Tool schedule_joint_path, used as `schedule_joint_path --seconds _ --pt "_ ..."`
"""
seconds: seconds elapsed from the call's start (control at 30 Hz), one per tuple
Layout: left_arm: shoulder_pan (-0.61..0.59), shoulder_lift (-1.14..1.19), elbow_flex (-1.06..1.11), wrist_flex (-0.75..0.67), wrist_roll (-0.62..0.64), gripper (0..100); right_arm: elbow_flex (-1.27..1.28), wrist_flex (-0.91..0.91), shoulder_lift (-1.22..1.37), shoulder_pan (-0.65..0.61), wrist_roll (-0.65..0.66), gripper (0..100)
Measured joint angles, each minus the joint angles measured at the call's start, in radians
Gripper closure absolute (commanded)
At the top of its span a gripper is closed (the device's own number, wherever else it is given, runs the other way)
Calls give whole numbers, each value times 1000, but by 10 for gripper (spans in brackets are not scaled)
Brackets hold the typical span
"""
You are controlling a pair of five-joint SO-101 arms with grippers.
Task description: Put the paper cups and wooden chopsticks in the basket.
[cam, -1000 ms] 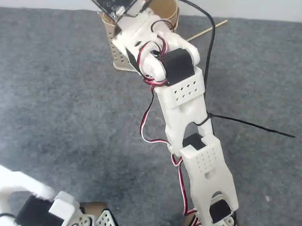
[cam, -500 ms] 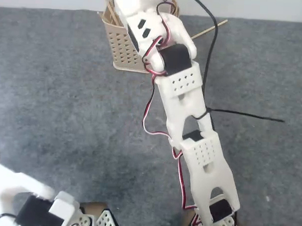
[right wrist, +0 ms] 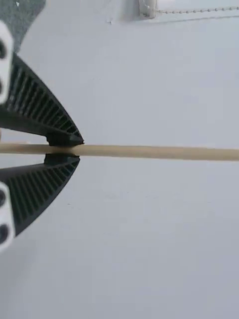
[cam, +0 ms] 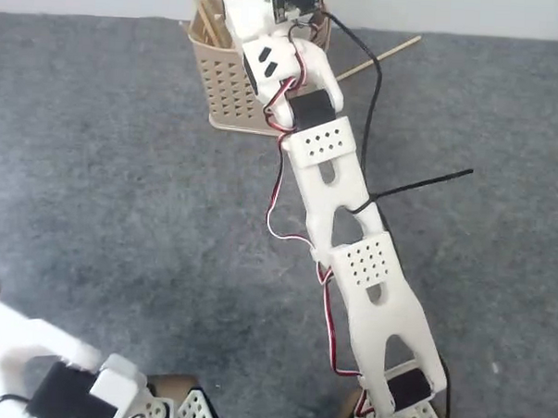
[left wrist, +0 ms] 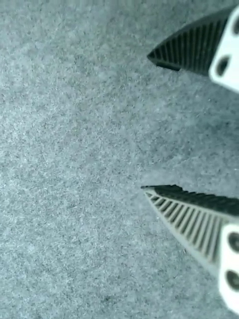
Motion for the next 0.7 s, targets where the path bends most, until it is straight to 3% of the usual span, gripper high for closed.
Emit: schedule_joint_path --seconds 0.23,0.33,0.53,0.7 --pt "0 0 0 0 0 648 0 115 0 0 0 727" --pt "0 0 0 0 0 648 0 176 -3 0 -31 773" --pt "29 0 0 5 0 648 2 344 -157 0 -98 998" --pt "100 0 -40 129 0 648 2 597 -341 0 -129 992"
